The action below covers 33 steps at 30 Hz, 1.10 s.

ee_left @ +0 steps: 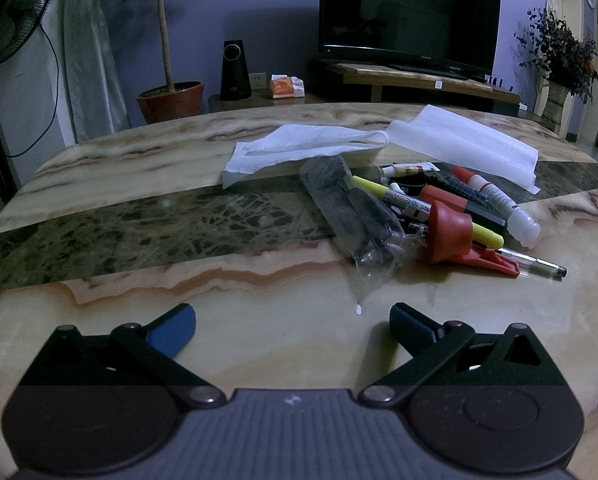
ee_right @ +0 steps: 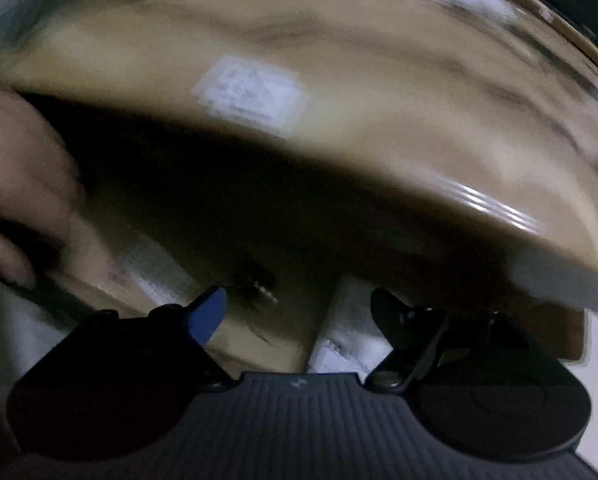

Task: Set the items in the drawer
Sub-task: 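Open the right gripper to release the white box in the drawer, then raise the right tool and close it on the white glue bottle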

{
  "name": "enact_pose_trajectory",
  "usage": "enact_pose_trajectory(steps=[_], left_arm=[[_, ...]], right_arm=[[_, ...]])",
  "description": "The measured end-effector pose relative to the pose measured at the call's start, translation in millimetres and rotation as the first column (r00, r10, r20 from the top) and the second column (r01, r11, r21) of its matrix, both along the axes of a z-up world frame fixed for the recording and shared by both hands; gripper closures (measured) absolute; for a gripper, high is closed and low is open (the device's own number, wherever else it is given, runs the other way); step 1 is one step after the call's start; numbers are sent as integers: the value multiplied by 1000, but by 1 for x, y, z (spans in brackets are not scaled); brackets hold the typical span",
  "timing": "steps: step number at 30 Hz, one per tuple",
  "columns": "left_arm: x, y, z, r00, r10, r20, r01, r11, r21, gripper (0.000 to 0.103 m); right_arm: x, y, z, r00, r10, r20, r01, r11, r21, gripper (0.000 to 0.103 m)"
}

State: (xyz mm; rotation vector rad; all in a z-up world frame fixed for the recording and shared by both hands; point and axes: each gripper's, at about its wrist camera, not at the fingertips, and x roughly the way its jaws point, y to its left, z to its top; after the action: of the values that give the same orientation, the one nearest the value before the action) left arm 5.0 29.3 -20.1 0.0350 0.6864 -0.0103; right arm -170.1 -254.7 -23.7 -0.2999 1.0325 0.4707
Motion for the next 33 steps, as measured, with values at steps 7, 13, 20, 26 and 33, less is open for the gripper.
enact_pose_trajectory(steps=[7,13,20,26,33], left_arm=[[0,0,0,1000,0,0,0,1000,0,0],[0,0,0,1000,0,0,0,1000,0,0],[0,0,0,1000,0,0,0,1000,0,0],[0,0,0,1000,0,0,0,1000,0,0],[0,0,0,1000,0,0,0,1000,0,0]], right_arm=[[2,-1,67,946,50,321,-133,962,240,19],[39,3,75,909,-106,402,4,970,245,34],[86,28,80,900,-119,420,21,973,232,43],[139,46,79,900,-157,407,72,974,215,40],[196,62,64,904,-203,376,135,971,199,39]])
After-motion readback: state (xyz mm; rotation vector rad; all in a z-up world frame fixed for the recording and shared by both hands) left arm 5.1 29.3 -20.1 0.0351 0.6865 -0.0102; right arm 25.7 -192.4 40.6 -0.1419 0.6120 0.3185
